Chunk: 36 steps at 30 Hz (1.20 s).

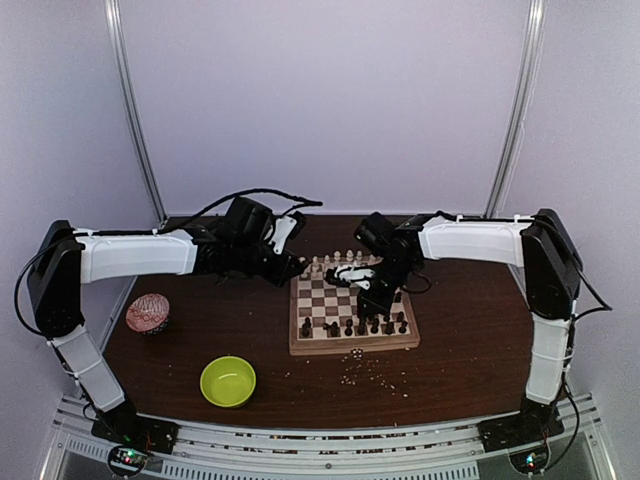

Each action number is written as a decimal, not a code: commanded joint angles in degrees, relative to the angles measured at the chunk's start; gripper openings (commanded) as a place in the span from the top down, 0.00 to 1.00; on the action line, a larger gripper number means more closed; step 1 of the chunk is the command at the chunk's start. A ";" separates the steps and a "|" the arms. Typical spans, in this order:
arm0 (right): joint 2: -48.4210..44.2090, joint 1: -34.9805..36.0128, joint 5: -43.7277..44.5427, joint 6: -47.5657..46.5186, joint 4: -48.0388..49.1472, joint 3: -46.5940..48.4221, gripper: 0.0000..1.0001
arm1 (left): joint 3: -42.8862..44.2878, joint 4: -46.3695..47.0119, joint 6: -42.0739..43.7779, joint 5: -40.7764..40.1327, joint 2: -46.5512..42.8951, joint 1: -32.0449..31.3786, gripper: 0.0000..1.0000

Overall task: Set up the chess pieces on the board
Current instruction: Place the pawn at d7.

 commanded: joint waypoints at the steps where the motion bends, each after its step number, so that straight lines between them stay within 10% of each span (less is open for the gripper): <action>1: 1.03 0.48 0.65 -0.59 -0.68 1.51 0.90 | -0.42 3.66 -0.85 0.69 -0.25 -0.08 1.00; 36: -11.16 -3.15 -5.88 -5.30 -0.63 3.16 0.66 | 8.76 -7.44 2.05 13.02 4.95 -0.04 1.00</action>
